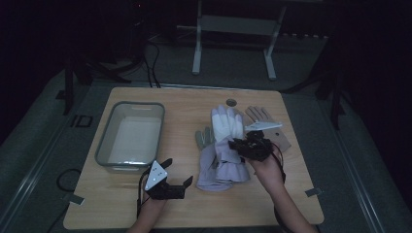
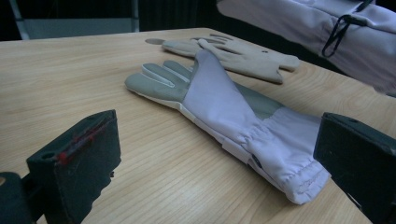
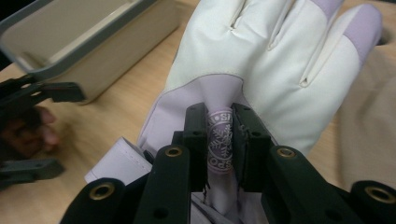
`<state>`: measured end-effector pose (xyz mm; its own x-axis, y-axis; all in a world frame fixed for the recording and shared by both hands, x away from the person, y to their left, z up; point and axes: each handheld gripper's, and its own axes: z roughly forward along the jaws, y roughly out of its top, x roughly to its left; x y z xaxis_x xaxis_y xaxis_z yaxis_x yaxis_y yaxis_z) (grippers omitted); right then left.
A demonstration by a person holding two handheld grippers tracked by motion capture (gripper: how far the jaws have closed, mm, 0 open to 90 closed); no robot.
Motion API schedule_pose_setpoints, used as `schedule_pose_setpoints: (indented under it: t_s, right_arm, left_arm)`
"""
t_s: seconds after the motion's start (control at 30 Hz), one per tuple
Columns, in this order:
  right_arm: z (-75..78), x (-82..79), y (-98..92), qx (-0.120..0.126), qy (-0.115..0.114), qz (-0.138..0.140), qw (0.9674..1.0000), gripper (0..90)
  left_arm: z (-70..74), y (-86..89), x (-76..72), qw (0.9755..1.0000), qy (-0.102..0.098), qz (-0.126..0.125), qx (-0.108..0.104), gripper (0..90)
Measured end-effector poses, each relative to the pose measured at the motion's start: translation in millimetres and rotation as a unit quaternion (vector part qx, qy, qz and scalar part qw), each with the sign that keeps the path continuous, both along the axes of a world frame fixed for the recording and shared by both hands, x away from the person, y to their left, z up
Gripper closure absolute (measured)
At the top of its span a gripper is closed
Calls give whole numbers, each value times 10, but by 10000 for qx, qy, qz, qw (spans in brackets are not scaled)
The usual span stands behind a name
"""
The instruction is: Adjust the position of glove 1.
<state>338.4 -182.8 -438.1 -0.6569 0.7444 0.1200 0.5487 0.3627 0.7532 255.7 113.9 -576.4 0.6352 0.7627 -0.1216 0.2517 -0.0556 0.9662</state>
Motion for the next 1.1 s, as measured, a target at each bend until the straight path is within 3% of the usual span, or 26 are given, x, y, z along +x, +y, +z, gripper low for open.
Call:
schedule_pose_setpoints:
  t_s: [0.2,0.43,0.5,0.63,0.73,0.97,1.1]
  right_arm:
    - [-63,-27,289,46,78,59,9999,765]
    - [-284,-11,461,-127,218,-35,9997,757]
    - [-331,22,479,-309,190,-94,9993,757]
    - [-398,104,485,-437,270,-190,9985,754]
    - [-481,156,477,-365,455,-267,9979,753]
    - [-665,209,472,-247,638,-370,9970,733]
    - [-721,215,499,-338,612,-336,9970,709]
  left_arm:
    - [13,8,-10,10000,-46,20,28,9]
    - [16,21,-7,10000,-59,53,15,9]
    - [17,19,-6,10000,-63,54,18,9]
    - [15,15,-2,10000,-42,56,1,9]
    - [14,13,-2,10000,-36,60,4,9]
    - [11,17,-3,9999,-41,85,-75,9]
    - [11,23,-5,9999,-20,89,-145,9]
